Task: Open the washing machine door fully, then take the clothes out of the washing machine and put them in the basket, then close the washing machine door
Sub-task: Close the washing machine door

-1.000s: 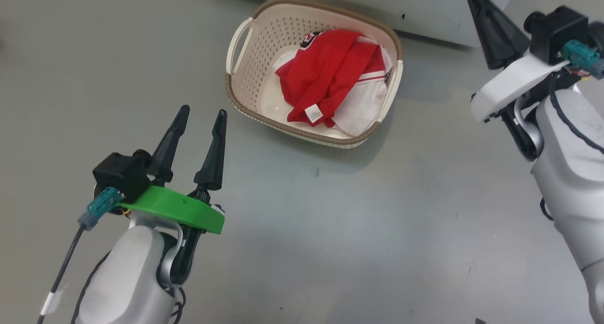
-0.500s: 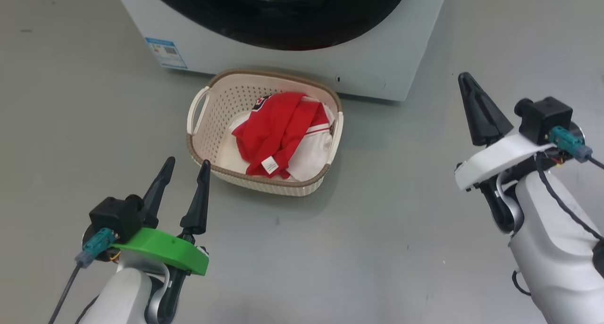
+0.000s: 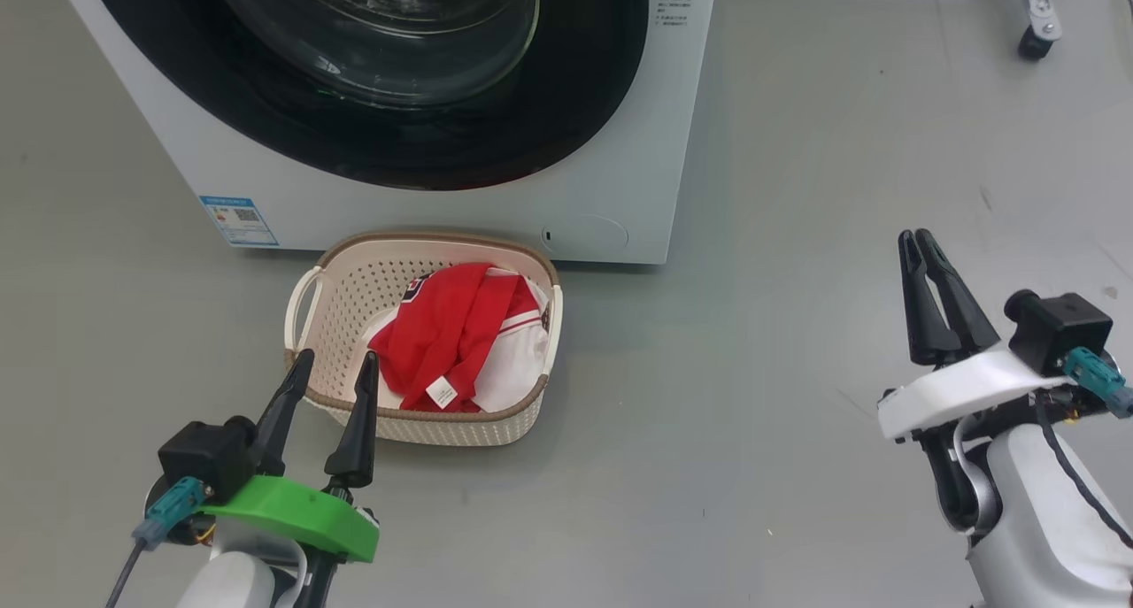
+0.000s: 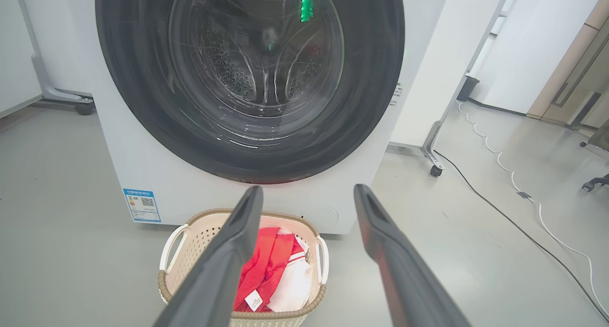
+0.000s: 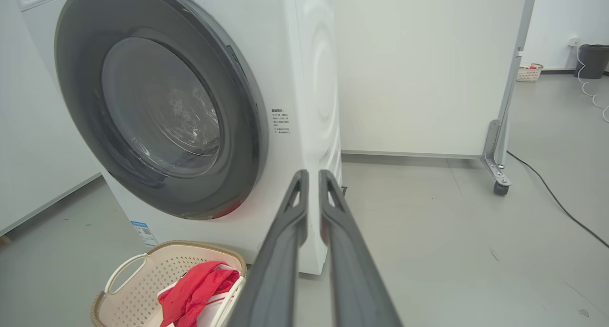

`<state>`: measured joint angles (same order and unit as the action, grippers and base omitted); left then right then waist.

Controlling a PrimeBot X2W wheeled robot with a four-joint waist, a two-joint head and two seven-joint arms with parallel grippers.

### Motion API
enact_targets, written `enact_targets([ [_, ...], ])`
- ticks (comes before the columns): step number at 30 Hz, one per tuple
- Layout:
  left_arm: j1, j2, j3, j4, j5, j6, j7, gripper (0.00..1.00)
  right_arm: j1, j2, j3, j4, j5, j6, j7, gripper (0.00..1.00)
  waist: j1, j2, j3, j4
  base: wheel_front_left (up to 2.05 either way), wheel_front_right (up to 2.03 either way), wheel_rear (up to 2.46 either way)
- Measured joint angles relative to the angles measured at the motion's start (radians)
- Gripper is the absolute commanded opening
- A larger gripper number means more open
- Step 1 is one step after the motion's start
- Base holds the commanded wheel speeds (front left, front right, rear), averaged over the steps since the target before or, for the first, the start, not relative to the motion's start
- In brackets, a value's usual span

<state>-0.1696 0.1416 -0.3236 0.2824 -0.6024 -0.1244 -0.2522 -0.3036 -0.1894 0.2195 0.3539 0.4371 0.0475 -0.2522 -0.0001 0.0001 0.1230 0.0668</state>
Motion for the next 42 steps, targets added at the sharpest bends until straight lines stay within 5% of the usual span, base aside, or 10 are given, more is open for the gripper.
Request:
enact_targets([
  [1, 0.000, 0.000, -0.002, -0.002, 0.000, 0.000, 0.000, 1.00, 0.017, 0.000, -0.011, -0.012, 0.000, -0.010, 0.000, 1.00, 0.0000, 0.0000, -0.007, -0.008, 0.00, 0.00, 0.00],
  [15, 0.027, -0.005, 0.009, -0.012, 0.015, 0.000, 0.000, 1.00, 0.189, 0.014, -0.075, -0.126, -0.018, -0.025, 0.000, 1.00, 0.0000, 0.0000, -0.037, -0.035, 0.00, 0.00, 0.00],
  [42, 0.032, -0.030, 0.097, -0.030, 0.070, 0.000, 0.000, 1.00, 0.272, 0.049, -0.109, -0.209, -0.062, -0.017, 0.000, 1.00, 0.0000, 0.0000, -0.042, -0.027, 0.00, 0.00, 0.00],
])
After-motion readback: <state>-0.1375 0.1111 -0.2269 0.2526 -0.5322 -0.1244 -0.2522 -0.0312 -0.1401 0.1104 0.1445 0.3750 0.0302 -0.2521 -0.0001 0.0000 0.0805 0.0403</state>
